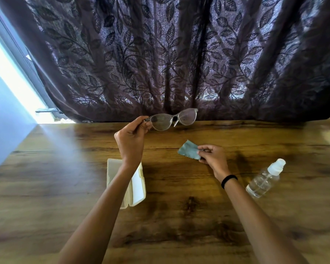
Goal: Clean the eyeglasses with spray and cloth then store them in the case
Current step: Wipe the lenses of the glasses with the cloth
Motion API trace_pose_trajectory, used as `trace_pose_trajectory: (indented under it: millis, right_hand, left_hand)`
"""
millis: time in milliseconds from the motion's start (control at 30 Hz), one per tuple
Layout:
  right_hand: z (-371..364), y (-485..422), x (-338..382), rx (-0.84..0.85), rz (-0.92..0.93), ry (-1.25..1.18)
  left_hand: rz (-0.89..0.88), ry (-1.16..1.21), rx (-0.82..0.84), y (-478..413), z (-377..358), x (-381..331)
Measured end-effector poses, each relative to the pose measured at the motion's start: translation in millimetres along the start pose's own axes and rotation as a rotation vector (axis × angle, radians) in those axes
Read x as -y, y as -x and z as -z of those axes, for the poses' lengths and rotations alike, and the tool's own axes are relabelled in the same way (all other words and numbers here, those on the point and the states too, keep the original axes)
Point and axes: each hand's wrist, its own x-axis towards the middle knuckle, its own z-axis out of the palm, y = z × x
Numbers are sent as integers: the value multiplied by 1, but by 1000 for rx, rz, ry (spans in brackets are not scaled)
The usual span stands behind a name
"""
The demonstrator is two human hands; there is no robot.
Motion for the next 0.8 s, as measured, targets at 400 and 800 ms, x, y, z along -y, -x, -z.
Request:
trace_pose_trajectory:
  millis: [400, 800]
  right_hand:
    - [44, 40, -21, -111, -8, 55]
    - [35, 42, -19, -307, 44, 58]
  left_hand:
    - [23, 32, 29, 8, -14, -6]
    - [11, 17, 18, 7, -12, -1]
